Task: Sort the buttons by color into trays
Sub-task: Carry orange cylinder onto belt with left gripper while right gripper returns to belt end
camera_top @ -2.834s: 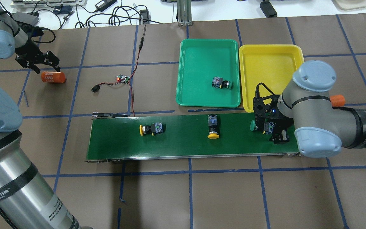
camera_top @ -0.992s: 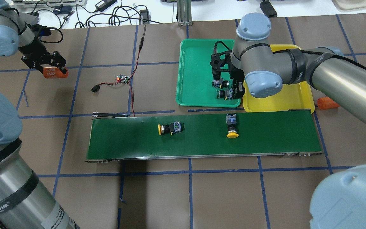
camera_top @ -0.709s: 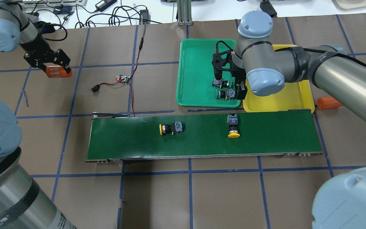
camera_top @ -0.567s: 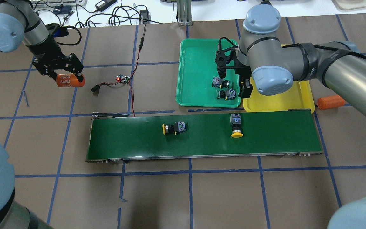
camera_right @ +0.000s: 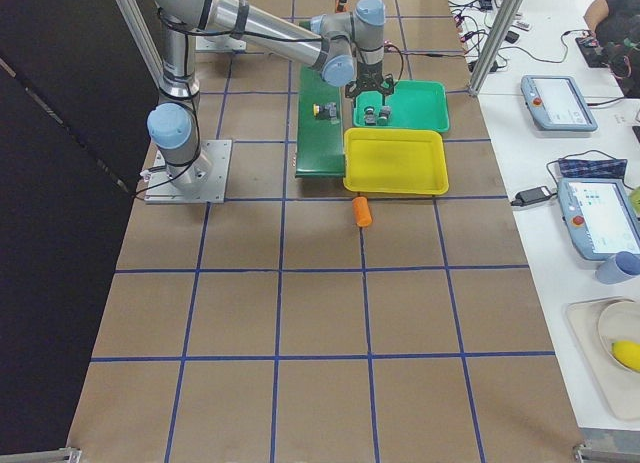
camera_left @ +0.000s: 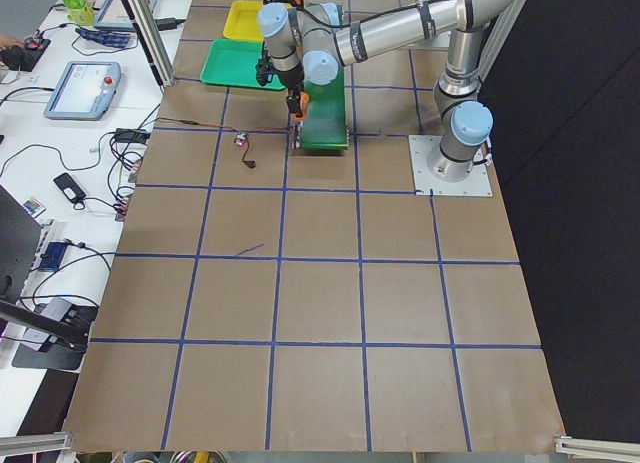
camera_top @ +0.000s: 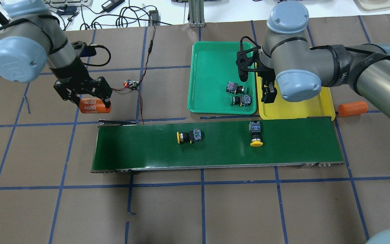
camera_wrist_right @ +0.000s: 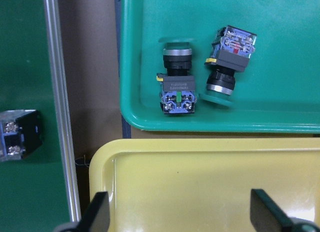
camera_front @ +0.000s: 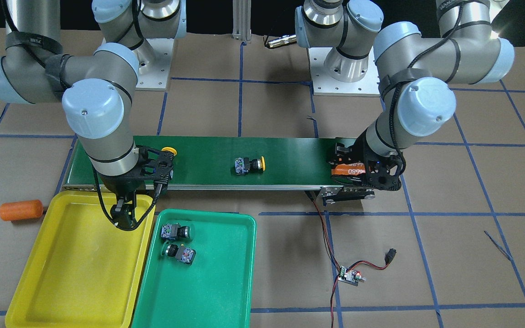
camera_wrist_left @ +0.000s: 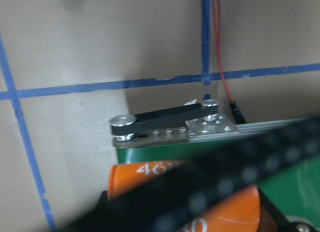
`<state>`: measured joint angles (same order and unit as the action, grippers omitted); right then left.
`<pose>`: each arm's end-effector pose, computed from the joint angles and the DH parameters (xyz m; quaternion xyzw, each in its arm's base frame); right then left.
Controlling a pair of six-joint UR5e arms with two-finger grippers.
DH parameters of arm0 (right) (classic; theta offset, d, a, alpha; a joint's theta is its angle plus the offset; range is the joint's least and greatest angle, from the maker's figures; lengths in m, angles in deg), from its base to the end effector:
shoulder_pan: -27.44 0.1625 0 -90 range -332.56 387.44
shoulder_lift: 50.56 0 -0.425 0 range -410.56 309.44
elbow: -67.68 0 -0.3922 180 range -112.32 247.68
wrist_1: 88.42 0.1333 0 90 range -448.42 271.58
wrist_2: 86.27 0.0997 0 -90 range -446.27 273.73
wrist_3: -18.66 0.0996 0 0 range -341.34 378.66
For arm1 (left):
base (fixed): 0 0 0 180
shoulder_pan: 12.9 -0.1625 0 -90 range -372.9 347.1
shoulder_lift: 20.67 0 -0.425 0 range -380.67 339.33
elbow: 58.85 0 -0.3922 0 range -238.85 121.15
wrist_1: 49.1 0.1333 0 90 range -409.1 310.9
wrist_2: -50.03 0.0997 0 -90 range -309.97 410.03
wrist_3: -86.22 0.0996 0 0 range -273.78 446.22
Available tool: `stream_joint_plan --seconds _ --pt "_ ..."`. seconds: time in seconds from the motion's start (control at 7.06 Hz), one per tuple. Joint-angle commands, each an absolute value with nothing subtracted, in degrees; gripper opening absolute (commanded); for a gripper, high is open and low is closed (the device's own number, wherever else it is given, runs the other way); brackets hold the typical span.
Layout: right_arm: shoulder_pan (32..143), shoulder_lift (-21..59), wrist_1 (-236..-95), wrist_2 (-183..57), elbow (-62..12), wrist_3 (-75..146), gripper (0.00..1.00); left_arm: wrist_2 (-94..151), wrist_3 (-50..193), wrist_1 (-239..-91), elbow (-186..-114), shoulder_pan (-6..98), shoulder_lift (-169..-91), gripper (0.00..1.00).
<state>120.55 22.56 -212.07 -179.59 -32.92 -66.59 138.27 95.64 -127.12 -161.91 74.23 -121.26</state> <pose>0.1589 -0.5734 0.3001 0.6945 -0.7169 0.0216 0.0571 -0.1104 -0.5211 0.3053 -0.0553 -0.9932 -0.0994 0.0261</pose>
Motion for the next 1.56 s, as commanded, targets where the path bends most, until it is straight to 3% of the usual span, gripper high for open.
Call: stream_joint_plan --seconds 0.0,0.14,0.57,1.13,1.42 --pt "117.4 22.6 -212.2 -179.2 -33.0 -64.4 1.0 138.6 95.4 -120.7 -169.0 75.7 -118.8 0.08" --pt "116.0 22.6 -212.3 -178.7 -33.1 -57.5 1.0 138.5 94.5 -120.0 -170.4 75.7 -118.6 0.51" --pt "115.8 23.3 -212.3 -178.7 -33.2 -38.6 1.0 138.4 93.9 -118.3 -171.6 75.8 -118.6 1.0" --pt "115.9 26.2 -212.3 -179.1 -39.0 -12.2 1.0 138.6 94.0 -118.4 -170.0 75.8 -116.3 1.0" --pt "115.9 30.6 -212.7 -179.3 -44.9 -3.8 1.0 139.1 93.9 -125.8 -160.0 75.6 -114.5 1.0"
